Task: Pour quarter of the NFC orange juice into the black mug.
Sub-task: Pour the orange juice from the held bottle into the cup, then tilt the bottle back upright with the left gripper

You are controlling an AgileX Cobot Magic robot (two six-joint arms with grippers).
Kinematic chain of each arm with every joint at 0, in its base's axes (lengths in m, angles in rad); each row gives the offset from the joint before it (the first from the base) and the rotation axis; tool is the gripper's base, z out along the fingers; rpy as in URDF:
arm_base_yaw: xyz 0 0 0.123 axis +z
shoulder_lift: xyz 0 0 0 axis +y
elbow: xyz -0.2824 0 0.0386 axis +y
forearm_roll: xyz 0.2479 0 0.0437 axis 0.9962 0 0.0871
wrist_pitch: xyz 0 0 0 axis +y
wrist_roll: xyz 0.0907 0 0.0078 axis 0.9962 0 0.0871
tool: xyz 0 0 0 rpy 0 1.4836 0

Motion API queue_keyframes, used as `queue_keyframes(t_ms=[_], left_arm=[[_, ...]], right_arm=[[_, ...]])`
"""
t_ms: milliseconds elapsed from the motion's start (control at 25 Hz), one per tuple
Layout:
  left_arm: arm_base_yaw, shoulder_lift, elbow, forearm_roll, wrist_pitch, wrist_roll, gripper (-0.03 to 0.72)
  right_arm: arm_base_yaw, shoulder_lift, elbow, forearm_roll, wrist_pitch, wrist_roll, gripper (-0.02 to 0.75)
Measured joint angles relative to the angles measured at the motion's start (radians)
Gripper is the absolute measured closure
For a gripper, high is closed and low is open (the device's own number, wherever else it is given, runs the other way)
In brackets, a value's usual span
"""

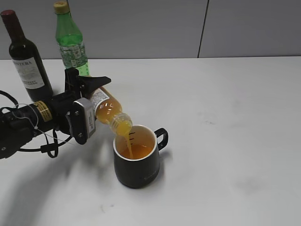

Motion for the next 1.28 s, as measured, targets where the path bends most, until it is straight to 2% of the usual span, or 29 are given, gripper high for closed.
queue_keyframes(t_ms=[880, 1120, 1280], left_arm=[[0.0, 0.0, 0.0, 0.0, 0.0, 0.011, 0.219], [0.0, 0.0, 0.0, 0.004, 0.0, -0.092, 0.219], [0.0, 0.0, -0.001, 0.018, 0.0, -0.238, 0.219]], right_arm=[[0.0, 0.0, 0.0, 0.0, 0.0, 0.0, 0.172], [0.0, 0.0, 0.0, 0.0, 0.0, 0.0, 0.172], [0.0, 0.0, 0.0, 0.0, 0.0, 0.0, 0.172]])
